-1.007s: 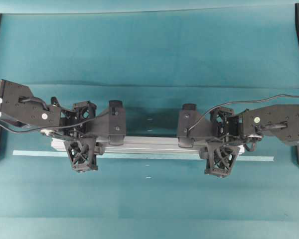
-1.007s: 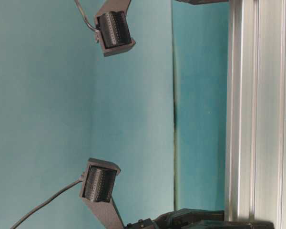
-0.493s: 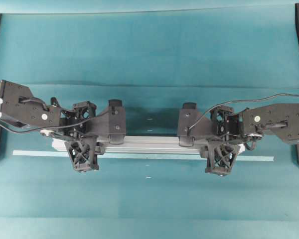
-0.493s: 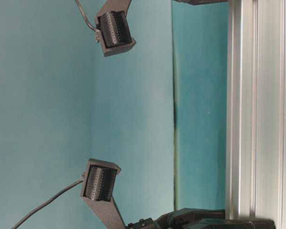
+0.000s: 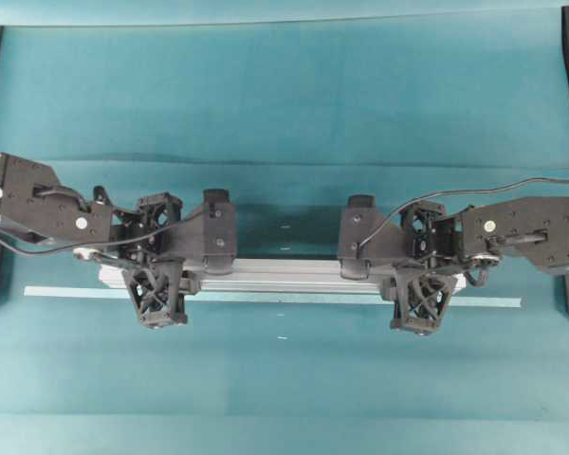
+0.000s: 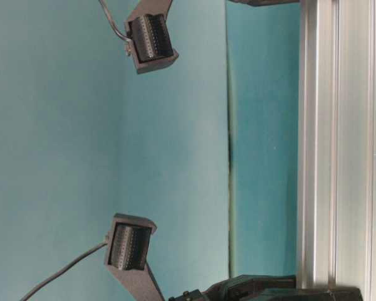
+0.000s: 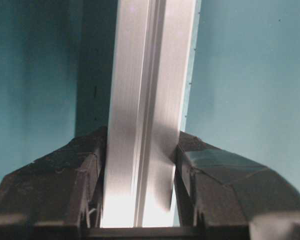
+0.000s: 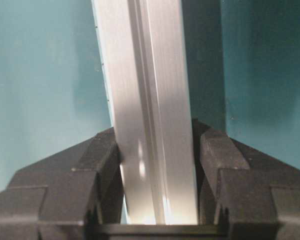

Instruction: Lift the metal rail with both hands and move it towards you.

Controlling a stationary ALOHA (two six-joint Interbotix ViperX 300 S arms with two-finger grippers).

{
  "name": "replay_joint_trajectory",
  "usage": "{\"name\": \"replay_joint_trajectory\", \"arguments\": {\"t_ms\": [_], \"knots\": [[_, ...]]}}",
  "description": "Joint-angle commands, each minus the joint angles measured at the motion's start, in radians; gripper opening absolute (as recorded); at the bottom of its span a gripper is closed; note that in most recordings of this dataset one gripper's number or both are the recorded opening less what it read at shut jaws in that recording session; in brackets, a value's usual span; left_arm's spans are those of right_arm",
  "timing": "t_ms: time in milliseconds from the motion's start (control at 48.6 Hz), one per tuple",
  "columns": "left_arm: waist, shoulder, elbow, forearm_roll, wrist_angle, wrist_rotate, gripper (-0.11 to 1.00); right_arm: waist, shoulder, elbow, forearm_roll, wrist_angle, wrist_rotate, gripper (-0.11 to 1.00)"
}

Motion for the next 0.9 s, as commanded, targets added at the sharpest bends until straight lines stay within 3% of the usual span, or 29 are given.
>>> {"name": "replay_joint_trajectory", "arguments": {"t_ms": [0, 391, 576, 617, 802, 884], "knots": [[0.000, -0.005, -0.003, -0.003, -0.025, -0.025, 0.31, -0.008, 0.006, 0.003, 0.005, -0.006, 0.006, 0.38], [-0.002, -0.005, 0.000, -0.003, -0.040, -0.028, 0.30, -0.006, 0.006, 0.006, 0.035, -0.005, 0.008, 0.39], [-0.002, -0.005, 0.002, -0.003, -0.040, -0.026, 0.31, -0.006, 0.006, 0.008, 0.089, -0.002, 0.006, 0.75], [-0.002, -0.006, 0.003, -0.005, -0.040, -0.026, 0.36, -0.006, 0.006, 0.009, 0.095, -0.002, 0.006, 0.80], [-0.002, -0.008, 0.009, -0.003, -0.040, -0.029, 0.86, -0.005, 0.006, 0.009, 0.117, -0.009, 0.005, 0.85], [-0.002, -0.008, 0.011, -0.003, -0.040, -0.026, 0.95, -0.002, 0.006, 0.008, 0.117, -0.009, 0.005, 0.87]]}}
